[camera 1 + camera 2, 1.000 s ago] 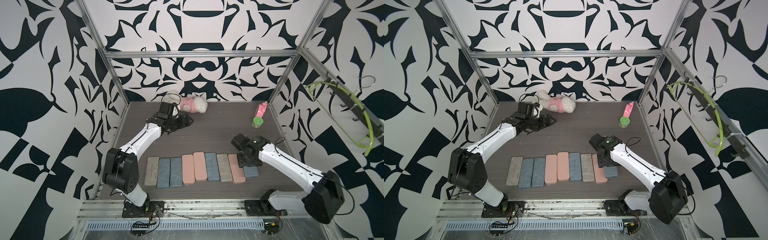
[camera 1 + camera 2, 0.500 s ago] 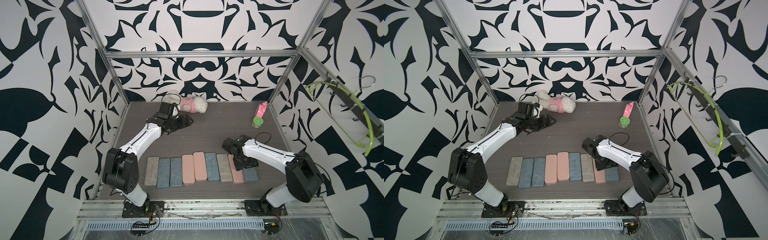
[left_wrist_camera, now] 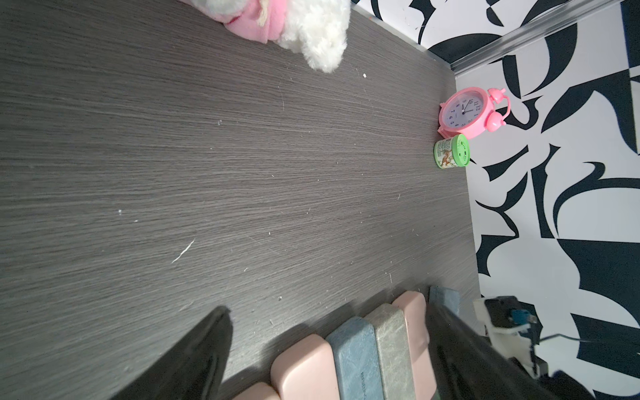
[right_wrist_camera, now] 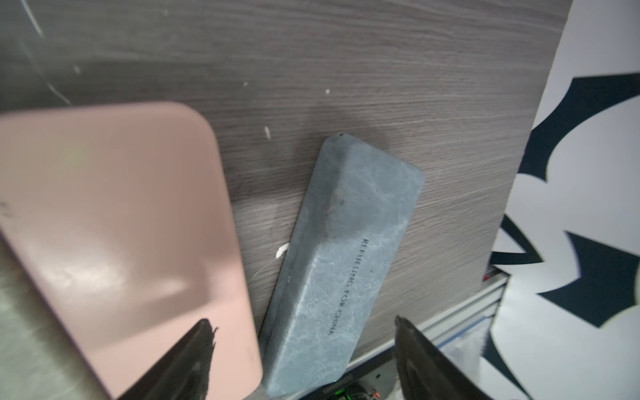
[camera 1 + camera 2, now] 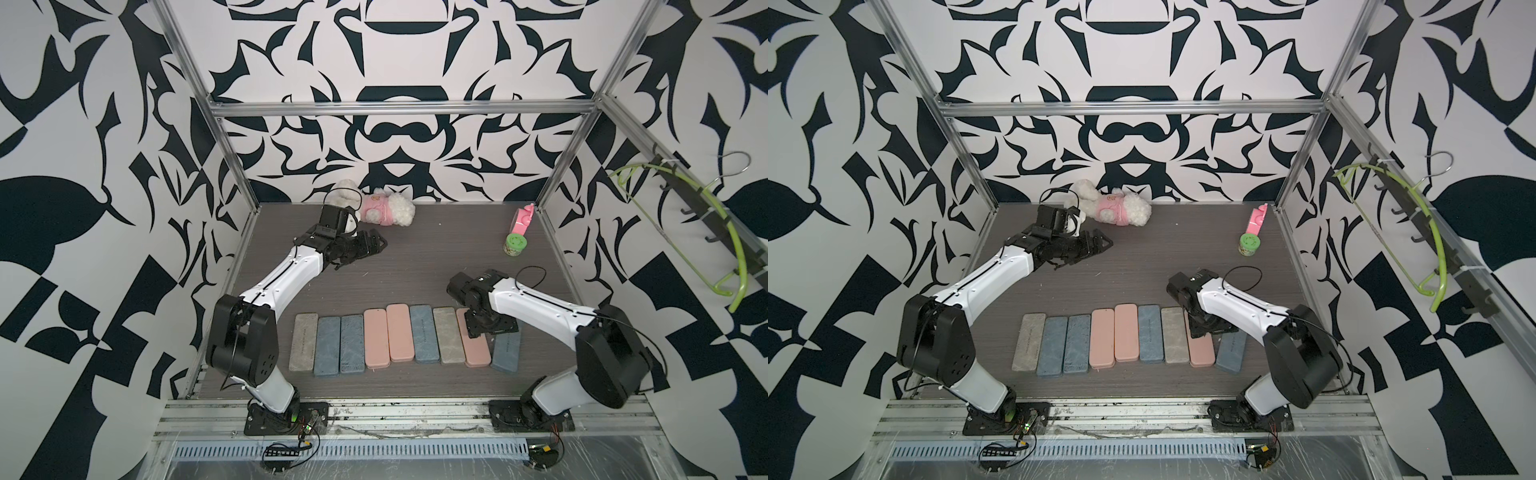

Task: Close the glasses case
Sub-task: Place the glasses case at the center of the board.

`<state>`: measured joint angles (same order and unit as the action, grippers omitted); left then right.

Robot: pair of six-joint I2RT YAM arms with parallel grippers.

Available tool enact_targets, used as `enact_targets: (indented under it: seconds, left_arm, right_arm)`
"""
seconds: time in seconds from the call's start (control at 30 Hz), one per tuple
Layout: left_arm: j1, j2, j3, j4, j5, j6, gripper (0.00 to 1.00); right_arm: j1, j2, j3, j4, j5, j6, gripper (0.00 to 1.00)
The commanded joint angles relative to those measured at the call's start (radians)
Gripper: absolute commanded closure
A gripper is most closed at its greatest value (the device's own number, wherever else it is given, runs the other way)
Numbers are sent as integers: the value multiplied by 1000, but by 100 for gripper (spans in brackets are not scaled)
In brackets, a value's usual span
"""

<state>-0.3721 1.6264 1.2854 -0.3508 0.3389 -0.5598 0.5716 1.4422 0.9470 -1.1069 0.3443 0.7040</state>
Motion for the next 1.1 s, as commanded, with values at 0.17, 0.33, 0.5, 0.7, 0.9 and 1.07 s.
enact_targets:
  seconds: [0.17,0.33,0.5,0.7,0.9,1.07]
  left_arm:
    - [-33,-4,21,-38,-24,42,7]
    - [-54,-7,22,-46,-21,56,7]
    - [-88,-31,25,-63,-40,90,7]
    - [-90,-57,33,-81,-3,63,7]
    - [-90,-158,-17,-112,-13,56,7]
    - [-89,-255,-79,-143,-13,41,7]
  right_arm:
    - [-546,-520,-226,183,-378,40,20]
    - [-652,-424,-260,227,-493,-4,30]
    - [-688,-432,-337,300,-535,-2,42]
    - [-689,-372,-372,355,-562,-16,52]
    - [-689,-359,-398,467,-624,-3,59]
    - [-689,-296,-372,510,-687,-38,59]
